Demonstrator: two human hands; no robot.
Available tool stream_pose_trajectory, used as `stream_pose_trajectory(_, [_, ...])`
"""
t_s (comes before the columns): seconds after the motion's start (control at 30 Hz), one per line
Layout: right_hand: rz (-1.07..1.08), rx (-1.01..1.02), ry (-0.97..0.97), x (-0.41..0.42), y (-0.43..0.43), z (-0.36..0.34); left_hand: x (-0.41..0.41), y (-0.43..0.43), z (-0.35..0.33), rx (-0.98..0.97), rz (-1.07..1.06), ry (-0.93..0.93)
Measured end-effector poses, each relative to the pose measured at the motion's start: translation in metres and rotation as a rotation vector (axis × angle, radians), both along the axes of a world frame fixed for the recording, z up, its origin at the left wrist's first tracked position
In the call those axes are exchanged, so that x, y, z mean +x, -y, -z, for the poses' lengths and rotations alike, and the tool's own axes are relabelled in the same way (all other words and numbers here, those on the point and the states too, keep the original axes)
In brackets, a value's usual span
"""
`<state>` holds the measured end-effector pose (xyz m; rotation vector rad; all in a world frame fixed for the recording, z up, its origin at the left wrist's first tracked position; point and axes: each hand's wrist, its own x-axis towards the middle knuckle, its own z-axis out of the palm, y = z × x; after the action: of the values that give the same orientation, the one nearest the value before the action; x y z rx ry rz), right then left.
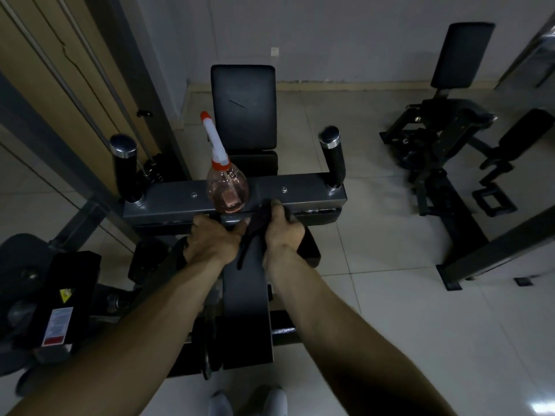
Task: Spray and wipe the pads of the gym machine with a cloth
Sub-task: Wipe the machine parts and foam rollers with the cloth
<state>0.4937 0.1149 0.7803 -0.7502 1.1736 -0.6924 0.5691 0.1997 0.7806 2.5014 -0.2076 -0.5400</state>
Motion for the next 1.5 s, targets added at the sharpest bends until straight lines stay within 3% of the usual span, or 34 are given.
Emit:
stream_pose_trajectory(0.13, [0.047, 0.039, 0.073, -0.003, -0.019, 0.006, -0.002, -0.001, -0.001, 0.010, -0.002, 0.019])
stream_pose_trajectory(0.23, [0.019, -0.030, -0.031, -0.006, -0.023, 0.009, -0.004, 0.000, -0.004, 0.012, -0.004, 0.019])
stream_pose_trajectory(0.43, [-0.229, -0.643, -0.486, -0.033, -0.015, 0.015, -0.005, 0.000, -0.004, 0.032, -0.016, 0.022])
stream_pose_trajectory(0.53, [-0.341, -0.749, -0.516, -0.040, 0.002, 0.026, -0.004, -0.002, -0.005, 0.029, -0.003, 0.021])
stream_pose_trajectory(0.63, [-0.442, -0.492, -0.189, -0.050, 0.026, 0.027, -0.003, -0.003, -0.004, 0.015, 0.004, 0.015])
stream_pose_trajectory(0.77, [-0.378, -0.224, 0.010, -0.056, 0.032, 0.024, -0.002, -0.004, -0.004, 0.000, 0.005, 0.015])
stream_pose_trajectory(1.0, [-0.125, 0.310, 0.004, -0.051, 0.047, 0.034, -0.005, -0.005, -0.004, 0.018, 0.011, 0.029])
stream_pose_trajectory(1.13, [-0.165, -0.017, -0.094, -0.065, 0.036, 0.043, -0.004, -0.006, -0.002, 0.002, 0.015, 0.026])
stream_pose_trajectory(1.33, [-0.240, -0.353, 0.059, -0.050, -0.001, 0.026, -0.004, -0.008, -0.003, -0.028, 0.033, 0.004])
stream_pose_trajectory(1.5, [-0.313, -0.602, -0.085, -0.075, 0.015, 0.031, 0.001, -0.021, -0.010, -0.237, 0.066, -0.002])
